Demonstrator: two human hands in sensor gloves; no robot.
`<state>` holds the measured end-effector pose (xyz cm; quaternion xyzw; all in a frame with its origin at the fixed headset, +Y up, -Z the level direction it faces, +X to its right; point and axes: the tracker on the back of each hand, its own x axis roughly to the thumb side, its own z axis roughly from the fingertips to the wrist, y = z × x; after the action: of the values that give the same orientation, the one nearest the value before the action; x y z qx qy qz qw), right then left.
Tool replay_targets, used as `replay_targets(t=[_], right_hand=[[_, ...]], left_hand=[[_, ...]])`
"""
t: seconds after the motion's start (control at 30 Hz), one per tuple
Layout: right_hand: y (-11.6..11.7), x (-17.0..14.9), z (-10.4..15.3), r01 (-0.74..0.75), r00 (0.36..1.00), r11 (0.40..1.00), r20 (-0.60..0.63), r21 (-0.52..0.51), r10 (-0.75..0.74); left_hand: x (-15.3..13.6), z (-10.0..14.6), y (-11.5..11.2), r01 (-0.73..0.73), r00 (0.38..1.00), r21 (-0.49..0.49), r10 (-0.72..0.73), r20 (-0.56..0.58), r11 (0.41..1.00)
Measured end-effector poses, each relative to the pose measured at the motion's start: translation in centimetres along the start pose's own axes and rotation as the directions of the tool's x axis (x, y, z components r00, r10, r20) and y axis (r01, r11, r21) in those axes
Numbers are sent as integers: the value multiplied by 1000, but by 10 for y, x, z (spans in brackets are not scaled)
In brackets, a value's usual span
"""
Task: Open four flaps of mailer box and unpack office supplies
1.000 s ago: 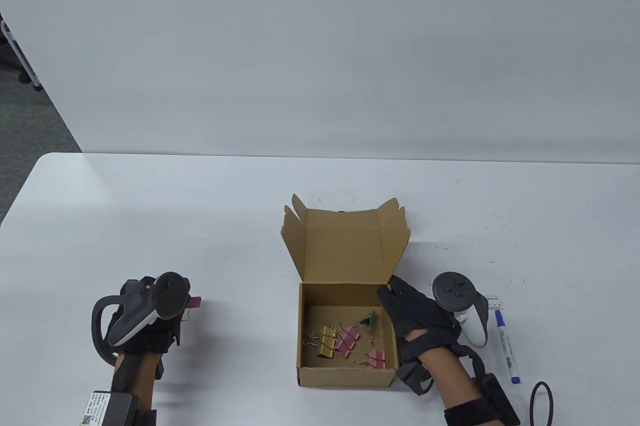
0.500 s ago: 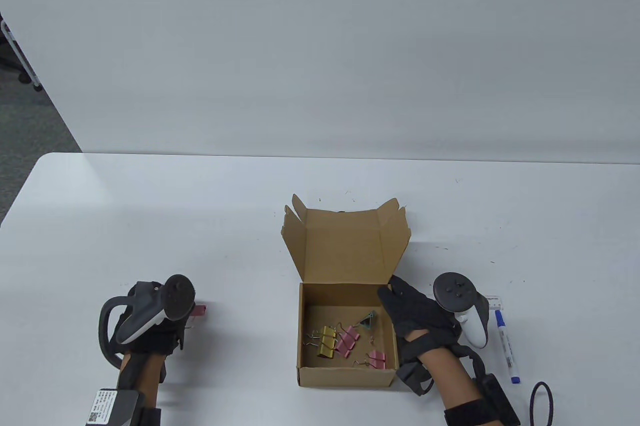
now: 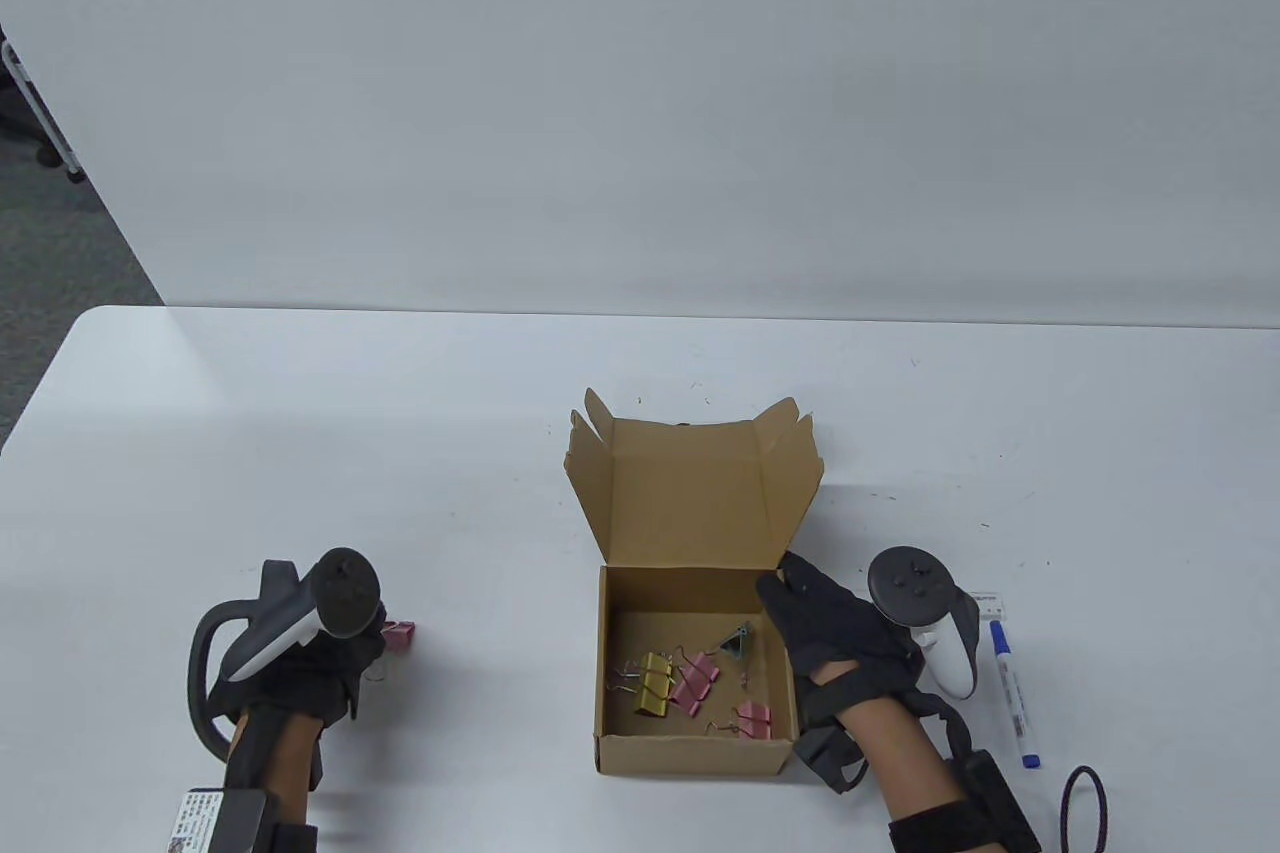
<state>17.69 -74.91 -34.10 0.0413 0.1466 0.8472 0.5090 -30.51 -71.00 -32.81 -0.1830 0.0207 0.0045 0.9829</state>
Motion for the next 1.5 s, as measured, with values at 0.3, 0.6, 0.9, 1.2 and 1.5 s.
replay_targets(t=[0.3,0.6,0.9,1.2,1.5], right_hand=[[0,0,0,-2,1000,1000,-1,0,2],[0,1,0,-8,1000,1000,-1,2,8],[1,1,-1,-9,1000,1000,-5,8,9],[1,1,-1,-10,1000,1000,-8,11,10],[1,1,-2,-5,1000,1000,-8,15,6]], left_hand=[[0,3,3,-30,1000,-40,30,2,999],[8,20,24,-63,997,67,59,59,996],[52,41,47,-180,950,135,137,280,974],[134,64,72,-193,875,128,111,472,973],[208,56,65,-98,841,82,38,540,992]])
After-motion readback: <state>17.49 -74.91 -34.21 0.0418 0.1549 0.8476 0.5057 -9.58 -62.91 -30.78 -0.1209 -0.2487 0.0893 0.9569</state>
